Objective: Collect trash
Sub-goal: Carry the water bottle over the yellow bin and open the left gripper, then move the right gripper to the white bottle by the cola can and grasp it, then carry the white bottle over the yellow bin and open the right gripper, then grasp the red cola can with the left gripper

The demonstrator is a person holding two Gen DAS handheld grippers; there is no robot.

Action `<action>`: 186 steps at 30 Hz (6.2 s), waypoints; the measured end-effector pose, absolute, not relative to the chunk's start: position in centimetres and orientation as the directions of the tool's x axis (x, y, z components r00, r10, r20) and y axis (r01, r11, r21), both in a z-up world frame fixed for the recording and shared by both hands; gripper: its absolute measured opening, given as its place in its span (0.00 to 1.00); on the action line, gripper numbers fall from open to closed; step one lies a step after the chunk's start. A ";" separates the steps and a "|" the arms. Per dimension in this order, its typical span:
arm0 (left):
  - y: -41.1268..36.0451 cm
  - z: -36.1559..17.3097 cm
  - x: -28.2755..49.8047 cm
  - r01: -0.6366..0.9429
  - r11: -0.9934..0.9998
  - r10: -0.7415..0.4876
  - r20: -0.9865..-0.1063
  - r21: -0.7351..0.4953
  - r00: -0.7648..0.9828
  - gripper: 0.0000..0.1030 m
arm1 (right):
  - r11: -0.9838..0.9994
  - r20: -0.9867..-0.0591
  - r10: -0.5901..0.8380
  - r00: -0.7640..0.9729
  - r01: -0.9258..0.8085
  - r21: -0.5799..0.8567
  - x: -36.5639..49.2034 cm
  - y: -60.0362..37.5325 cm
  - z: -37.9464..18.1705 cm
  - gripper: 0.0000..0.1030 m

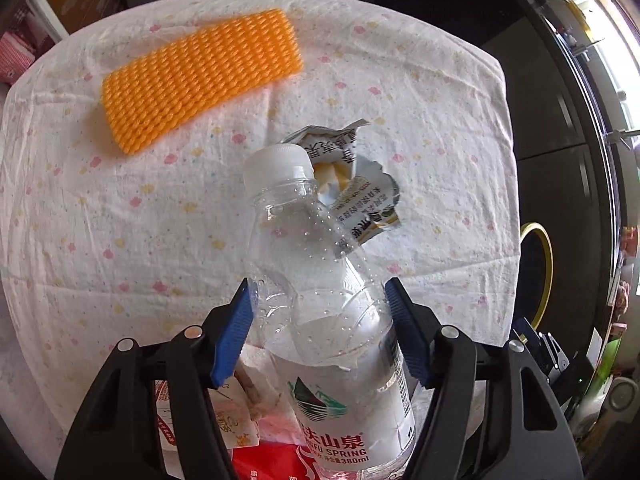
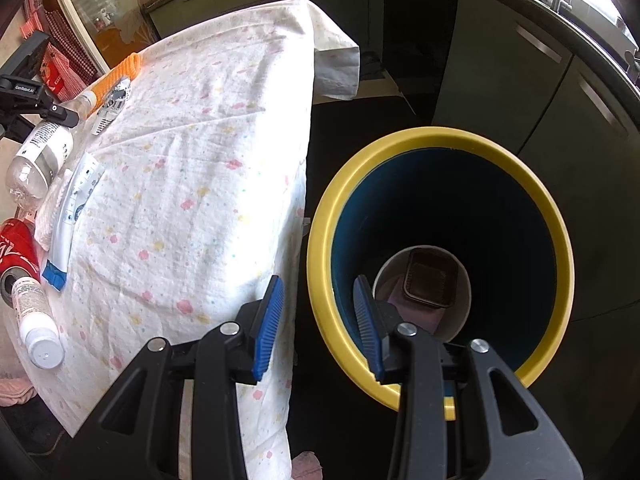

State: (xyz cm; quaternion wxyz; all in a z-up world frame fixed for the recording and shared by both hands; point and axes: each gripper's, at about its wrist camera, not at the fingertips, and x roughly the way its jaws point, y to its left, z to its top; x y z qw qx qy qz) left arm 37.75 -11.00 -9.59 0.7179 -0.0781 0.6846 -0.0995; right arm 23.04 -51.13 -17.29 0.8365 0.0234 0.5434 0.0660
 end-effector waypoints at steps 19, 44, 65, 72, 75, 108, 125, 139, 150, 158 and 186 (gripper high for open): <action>-23.9 -1.7 32.9 0.382 0.879 -0.350 -0.930 -0.286 0.109 0.64 | 0.992 -0.880 0.112 0.461 -0.007 0.122 18.8 -55.5 -15.4 0.34; -55.3 -13.4 29.5 0.682 0.680 -0.254 -0.959 -0.268 -0.124 0.64 | 0.966 -0.874 0.037 0.484 0.208 0.156 11.5 -66.4 -15.7 0.34; -38.6 -0.7 25.0 0.657 0.646 -0.538 -0.843 -0.390 0.028 0.89 | 0.973 -0.853 0.096 0.513 0.131 0.188 11.7 -62.3 -15.0 0.34; -28.2 2.0 22.2 0.619 0.699 -0.592 -0.776 -0.359 0.219 0.92 | 0.983 -0.850 0.120 0.513 0.059 0.174 11.9 -58.8 -13.9 0.34; -23.9 2.4 20.8 0.590 0.718 -0.605 -0.750 -0.368 0.268 0.93 | 0.984 -0.848 0.145 0.511 0.014 0.177 12.2 -57.0 -13.2 0.34; 0.0 -3.7 8.9 0.386 0.845 -0.528 -0.687 -0.369 0.499 0.95 | 0.530 -0.962 0.243 0.128 -0.848 0.021 15.8 -25.3 -14.1 0.46; -0.5 -3.9 8.9 0.410 0.845 -0.524 -0.685 -0.343 0.506 0.95 | 0.661 -0.918 0.342 0.200 -0.745 0.084 16.3 -29.3 -11.4 0.43; -3.2 -3.8 9.5 0.452 0.840 -0.512 -0.711 -0.299 0.482 0.95 | 0.978 -0.866 0.185 0.464 -0.173 0.117 22.8 -51.0 -8.9 0.44; -4.6 -3.7 10.2 0.473 0.839 -0.499 -0.730 -0.270 0.467 0.95 | 0.983 -0.909 -0.008 0.416 0.172 0.070 23.7 -61.7 -15.3 0.51; -6.2 -4.1 10.1 0.528 0.826 -0.474 -0.754 -0.200 0.456 0.95 | 0.978 -0.890 0.015 0.455 0.178 0.108 21.2 -60.6 -14.2 0.57; -12.2 -7.1 13.9 0.974 0.213 -0.321 -0.936 0.079 0.146 0.95 | 0.986 -0.890 0.147 0.432 0.001 0.164 18.7 -50.5 -13.4 0.60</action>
